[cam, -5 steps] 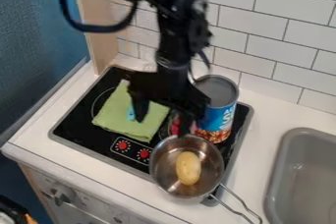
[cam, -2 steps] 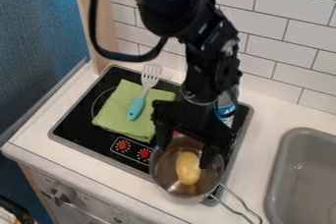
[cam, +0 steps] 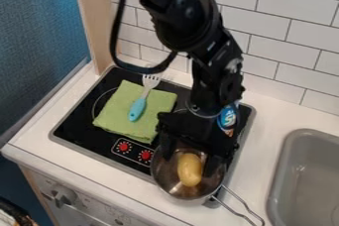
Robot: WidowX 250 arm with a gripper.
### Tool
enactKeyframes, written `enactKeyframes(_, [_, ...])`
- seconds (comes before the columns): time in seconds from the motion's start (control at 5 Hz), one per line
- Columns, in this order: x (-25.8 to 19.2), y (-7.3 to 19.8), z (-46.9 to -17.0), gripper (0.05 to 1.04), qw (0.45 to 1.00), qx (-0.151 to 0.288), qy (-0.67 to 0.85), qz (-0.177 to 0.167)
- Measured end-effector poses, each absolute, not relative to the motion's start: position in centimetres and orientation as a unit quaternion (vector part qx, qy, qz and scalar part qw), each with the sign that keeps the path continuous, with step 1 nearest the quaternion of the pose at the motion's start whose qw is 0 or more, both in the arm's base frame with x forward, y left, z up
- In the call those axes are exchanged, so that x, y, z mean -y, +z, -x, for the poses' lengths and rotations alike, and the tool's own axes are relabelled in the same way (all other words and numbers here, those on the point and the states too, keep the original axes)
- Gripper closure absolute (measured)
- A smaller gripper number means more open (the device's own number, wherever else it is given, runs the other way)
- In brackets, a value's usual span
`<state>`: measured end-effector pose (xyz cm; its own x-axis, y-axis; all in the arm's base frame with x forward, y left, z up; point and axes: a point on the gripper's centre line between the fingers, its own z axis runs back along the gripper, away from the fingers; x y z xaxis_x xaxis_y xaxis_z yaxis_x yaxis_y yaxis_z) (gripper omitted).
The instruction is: Move the yellow object from the pot to the left of the left side burner
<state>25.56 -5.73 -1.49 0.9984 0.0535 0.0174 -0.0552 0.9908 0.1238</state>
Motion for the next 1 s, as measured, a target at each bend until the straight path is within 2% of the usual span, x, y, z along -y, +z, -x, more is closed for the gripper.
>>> enactKeyframes(0.6, [5.7,-3.2,-25.6,0.1,0.997,-0.002,0.044,-0.057])
enactKeyframes(0.8, [5.6,-3.4,-25.7,0.217,0.997,-0.003,0.048,-0.056])
enactKeyframes(1.0, [5.6,-3.4,-25.7,0.409,0.997,-0.002,0.06,-0.055])
